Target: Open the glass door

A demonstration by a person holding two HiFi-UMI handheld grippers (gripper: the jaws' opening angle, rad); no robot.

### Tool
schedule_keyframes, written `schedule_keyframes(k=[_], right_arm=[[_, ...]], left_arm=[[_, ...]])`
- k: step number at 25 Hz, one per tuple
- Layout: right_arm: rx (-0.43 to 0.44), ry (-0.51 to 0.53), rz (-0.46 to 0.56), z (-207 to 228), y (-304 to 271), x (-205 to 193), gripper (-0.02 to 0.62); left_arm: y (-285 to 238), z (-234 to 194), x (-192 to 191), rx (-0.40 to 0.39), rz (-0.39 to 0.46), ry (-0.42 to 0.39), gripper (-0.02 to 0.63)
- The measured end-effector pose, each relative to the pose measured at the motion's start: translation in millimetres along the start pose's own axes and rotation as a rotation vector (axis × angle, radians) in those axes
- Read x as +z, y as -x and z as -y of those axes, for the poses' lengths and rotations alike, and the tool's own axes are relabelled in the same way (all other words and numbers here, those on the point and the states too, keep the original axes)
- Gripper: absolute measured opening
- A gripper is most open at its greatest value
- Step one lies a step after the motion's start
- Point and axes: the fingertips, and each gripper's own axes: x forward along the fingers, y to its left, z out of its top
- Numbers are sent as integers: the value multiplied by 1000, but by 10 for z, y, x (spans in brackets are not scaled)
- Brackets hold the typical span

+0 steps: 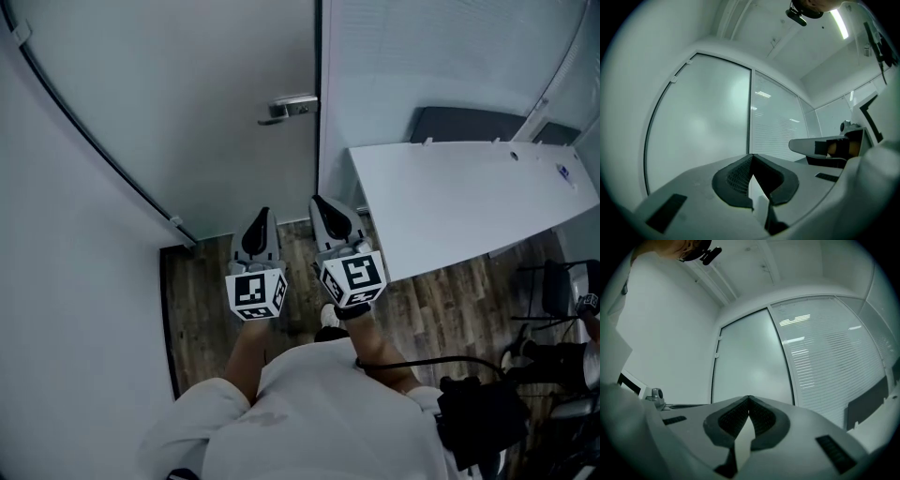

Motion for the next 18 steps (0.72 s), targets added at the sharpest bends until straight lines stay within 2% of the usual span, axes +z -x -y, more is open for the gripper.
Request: schedule_keyframes(k=[4, 8, 13, 18], right_arm=[[20, 27, 1, 543, -508, 154, 3], [14, -2, -21, 964, -756, 43, 2], [23, -48, -74, 1209, -1050, -258, 2], [-8, -26, -73, 1446, -1443, -335, 2]], left_arm=[[-725, 3, 100, 7, 11, -12, 3], [-1157, 4, -10, 35, -13, -22, 3], [-1505, -103, -286, 52, -72, -25, 3], [-1965, -380, -425, 40, -77, -21, 3]])
